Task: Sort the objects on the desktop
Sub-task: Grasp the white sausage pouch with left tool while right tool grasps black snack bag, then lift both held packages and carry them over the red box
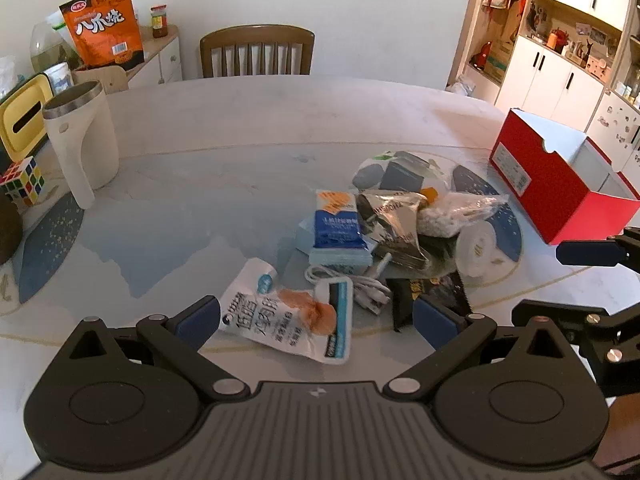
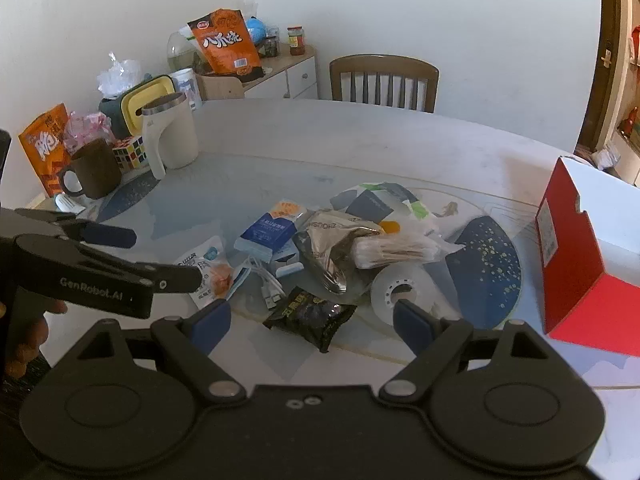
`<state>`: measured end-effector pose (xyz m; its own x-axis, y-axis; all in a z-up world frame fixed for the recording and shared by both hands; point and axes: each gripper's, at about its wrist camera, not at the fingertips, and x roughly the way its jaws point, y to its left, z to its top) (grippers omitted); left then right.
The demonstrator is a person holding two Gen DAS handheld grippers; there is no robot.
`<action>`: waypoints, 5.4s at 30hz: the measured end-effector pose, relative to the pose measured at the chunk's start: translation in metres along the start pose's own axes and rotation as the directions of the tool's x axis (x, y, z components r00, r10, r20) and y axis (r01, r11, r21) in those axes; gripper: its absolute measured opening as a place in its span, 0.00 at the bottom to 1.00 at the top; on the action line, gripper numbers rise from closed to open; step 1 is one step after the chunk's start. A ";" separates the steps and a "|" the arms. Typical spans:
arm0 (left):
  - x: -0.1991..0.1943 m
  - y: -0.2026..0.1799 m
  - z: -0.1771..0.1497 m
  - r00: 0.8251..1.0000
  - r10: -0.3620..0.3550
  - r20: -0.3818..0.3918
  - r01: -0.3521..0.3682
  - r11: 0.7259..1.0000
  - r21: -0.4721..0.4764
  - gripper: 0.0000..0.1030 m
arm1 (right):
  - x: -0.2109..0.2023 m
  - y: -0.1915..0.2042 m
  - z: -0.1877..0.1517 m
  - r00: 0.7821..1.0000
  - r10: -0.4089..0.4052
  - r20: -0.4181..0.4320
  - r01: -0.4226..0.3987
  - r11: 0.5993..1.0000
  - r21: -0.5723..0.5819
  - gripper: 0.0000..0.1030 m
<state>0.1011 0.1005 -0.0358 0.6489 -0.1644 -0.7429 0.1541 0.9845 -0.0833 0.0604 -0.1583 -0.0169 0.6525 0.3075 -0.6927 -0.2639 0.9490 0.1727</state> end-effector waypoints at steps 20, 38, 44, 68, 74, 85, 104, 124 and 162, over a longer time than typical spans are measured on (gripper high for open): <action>0.061 0.025 -0.007 0.999 -0.031 -0.035 0.035 0.993 0.116 1.00 | 0.062 0.002 0.007 0.996 0.030 -0.087 -0.042 0.989 -0.141 0.80; 0.092 0.043 -0.004 0.988 -0.100 -0.122 0.112 0.989 0.099 1.00 | 0.099 0.009 0.007 0.982 0.077 -0.173 -0.119 0.962 -0.246 0.73; 0.093 0.038 -0.007 0.986 -0.113 -0.121 0.124 0.988 0.089 0.99 | 0.107 0.007 0.003 0.976 0.087 -0.201 -0.133 0.965 -0.226 0.63; 0.078 0.020 -0.014 0.990 -0.117 -0.072 0.124 0.988 0.094 0.64 | 0.100 -0.001 -0.002 0.976 0.066 -0.206 -0.101 0.981 -0.163 0.33; 0.073 0.019 -0.012 0.988 -0.143 -0.059 0.147 0.985 0.088 0.47 | 0.097 -0.002 -0.002 0.977 0.062 -0.206 -0.094 0.985 -0.145 0.33; 0.079 0.005 -0.029 0.987 -0.150 -0.062 0.159 0.965 0.207 0.81 | 0.099 -0.003 -0.006 0.974 0.053 -0.220 -0.081 0.989 -0.120 0.33; 0.065 -0.001 -0.025 0.975 -0.221 -0.028 0.222 0.954 0.200 0.30 | 0.078 -0.003 -0.011 0.979 0.025 -0.203 -0.045 0.994 -0.097 0.33; 0.022 -0.026 -0.016 0.965 -0.261 0.015 0.255 0.953 0.163 0.12 | 0.025 -0.033 -0.009 0.988 0.034 -0.151 -0.042 0.998 -0.049 0.33; 0.006 -0.187 0.071 0.917 -0.377 0.126 0.329 0.897 0.295 0.10 | -0.067 -0.187 -0.003 0.997 -0.077 -0.031 0.076 0.997 -0.006 0.33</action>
<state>0.1290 -0.0891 0.0220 0.6312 -0.5300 -0.5663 0.5711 0.8116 -0.1230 0.0634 -0.3569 -0.0051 0.6486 0.2315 -0.7251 -0.2172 0.9693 0.1152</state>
